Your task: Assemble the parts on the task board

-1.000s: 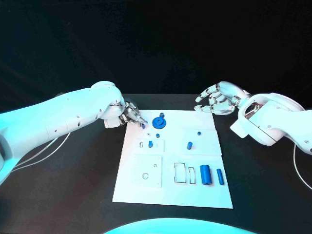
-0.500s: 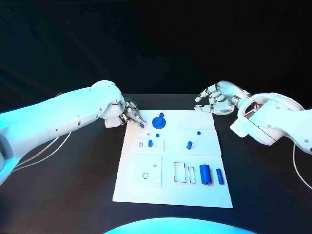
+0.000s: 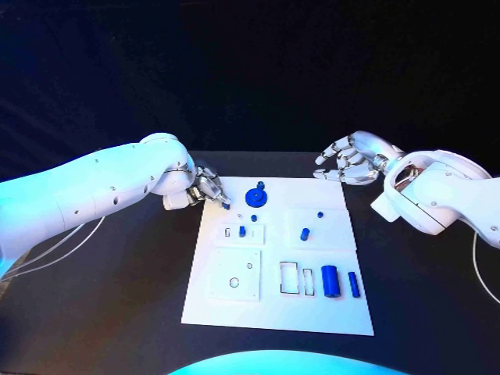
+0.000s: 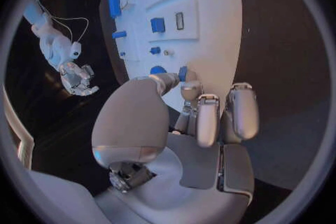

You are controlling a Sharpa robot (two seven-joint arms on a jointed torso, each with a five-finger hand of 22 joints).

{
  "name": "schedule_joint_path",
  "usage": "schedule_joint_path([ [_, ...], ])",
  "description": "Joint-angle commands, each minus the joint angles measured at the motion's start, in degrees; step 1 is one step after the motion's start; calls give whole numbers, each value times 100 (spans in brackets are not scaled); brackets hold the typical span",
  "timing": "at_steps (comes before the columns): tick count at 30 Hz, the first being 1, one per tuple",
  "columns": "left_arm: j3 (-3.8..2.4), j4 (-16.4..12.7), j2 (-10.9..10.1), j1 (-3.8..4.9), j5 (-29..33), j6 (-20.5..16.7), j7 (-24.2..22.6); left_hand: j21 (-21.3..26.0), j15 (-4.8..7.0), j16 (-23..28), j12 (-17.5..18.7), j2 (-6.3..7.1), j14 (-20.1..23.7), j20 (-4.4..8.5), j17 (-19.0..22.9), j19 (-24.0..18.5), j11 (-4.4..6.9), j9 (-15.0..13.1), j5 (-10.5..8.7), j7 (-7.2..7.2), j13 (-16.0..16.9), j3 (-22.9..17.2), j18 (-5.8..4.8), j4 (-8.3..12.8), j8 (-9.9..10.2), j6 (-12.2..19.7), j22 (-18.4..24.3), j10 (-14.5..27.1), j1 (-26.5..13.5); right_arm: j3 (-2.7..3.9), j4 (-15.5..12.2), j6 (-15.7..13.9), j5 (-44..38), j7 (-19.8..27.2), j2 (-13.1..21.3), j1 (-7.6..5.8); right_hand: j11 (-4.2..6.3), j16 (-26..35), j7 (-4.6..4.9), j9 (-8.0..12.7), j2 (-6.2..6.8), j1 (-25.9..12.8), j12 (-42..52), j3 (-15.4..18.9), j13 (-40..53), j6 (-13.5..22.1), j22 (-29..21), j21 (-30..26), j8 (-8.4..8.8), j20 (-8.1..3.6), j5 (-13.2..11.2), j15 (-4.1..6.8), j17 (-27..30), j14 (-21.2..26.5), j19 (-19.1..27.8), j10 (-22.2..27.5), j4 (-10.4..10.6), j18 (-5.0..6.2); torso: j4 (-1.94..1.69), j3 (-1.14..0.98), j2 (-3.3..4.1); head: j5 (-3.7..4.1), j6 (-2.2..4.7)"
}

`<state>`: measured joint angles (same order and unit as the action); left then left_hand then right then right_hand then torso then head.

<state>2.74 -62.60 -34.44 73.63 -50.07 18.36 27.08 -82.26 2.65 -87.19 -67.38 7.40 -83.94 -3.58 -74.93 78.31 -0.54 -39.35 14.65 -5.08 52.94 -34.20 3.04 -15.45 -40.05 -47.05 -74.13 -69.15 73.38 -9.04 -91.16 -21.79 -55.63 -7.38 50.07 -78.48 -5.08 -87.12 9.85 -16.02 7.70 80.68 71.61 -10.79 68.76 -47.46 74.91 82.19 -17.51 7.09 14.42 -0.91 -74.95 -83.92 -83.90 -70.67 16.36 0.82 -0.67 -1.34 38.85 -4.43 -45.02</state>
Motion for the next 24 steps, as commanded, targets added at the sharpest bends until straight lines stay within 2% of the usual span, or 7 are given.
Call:
schedule_joint_path([
  [1, -11, -339, -183, 0, 428, -179, -83, -46, 17, -44, -36, 22, -464, -3, -1072, 70, 2, -247, 48, 23, 34, -1044, 58, 969, -31, -42, -58, -68, -125, 0, -1, 65, -30, 36, 18, 4, 19, 20, -11, 7, -22, -7, 19, -32, 4, -21, 1194, -5, -22, -49, 33, 30, -937, -458, -243, -18, -2, 93, -18, 1, -7, -4, 7],
  [5, -19, -791, -443, 1, 451, -375, -107, -88, 30, -71, -70, 59, -483, 9, -1119, 132, 17, -262, 54, 36, 75, -1183, 40, 1049, -56, -76, -140, -126, -220, 0, 1, 70, -25, 37, 30, 4, 19, 20, -11, 7, -22, -7, 19, -32, 4, -21, 1194, -5, -22, -49, 33, 30, -937, -458, -243, -18, -2, 93, -39, -8, -19, -10, -5],
  [10, -23, -1276, -718, -1, 384, -578, -109, -126, 47, -78, -103, 102, -491, 23, -1132, 188, 35, -273, 61, 54, 120, -1320, 24, 1132, -76, -116, -213, -192, -307, -2, 9, 90, -12, 39, 38, 6, 19, 20, -11, 9, -18, -8, 14, -36, -2, -21, 1193, -9, -23, -49, 40, 30, -937, -458, -242, -12, 0, 94, -45, -3, -33, -22, -37],
  [14, -23, -1547, -888, -23, 252, -689, -123, -147, 57, -75, -120, 128, -490, 31, -1126, 218, 45, -277, 68, 64, 144, -1397, 16, 1176, -86, -142, -252, -229, -358, -5, 13, 96, -6, 38, 50, 9, 19, 20, -11, 9, -18, -8, 14, -36, -2, -21, 1193, -9, -23, -49, 40, 30, -937, -458, -242, -12, 0, 94, -42, -6, -28, -31, -50],
  [18, -20, -1793, -1034, -87, -132, -789, -144, -171, 66, -80, -148, 157, -494, 39, -1136, 252, 55, -280, 81, 73, 186, -1459, 5, 1213, -95, -166, -299, -273, -403, -8, 13, 100, -3, 35, 64, 12, 19, 20, -11, 9, -18, -8, 14, -36, -2, -21, 1193, -9, -23, -49, 40, 30, -937, -458, -242, -12, 0, 94, -49, -12, -31, -42, -73],
  [24, -14, -1967, -1095, -169, -509, -909, -175, -192, 77, -83, -170, 194, -497, 48, -1141, 282, 67, -283, 91, 86, 220, -1528, -4, 1255, -104, -199, -340, -317, -449, -10, 15, 100, -2, 36, 63, 14, 19, 20, -11, 9, -18, -8, 14, -36, -2, -21, 1193, -9, -23, -49, 40, 30, -937, -458, -242, -12, 0, 94, -46, -6, -23, -69, -90],
])
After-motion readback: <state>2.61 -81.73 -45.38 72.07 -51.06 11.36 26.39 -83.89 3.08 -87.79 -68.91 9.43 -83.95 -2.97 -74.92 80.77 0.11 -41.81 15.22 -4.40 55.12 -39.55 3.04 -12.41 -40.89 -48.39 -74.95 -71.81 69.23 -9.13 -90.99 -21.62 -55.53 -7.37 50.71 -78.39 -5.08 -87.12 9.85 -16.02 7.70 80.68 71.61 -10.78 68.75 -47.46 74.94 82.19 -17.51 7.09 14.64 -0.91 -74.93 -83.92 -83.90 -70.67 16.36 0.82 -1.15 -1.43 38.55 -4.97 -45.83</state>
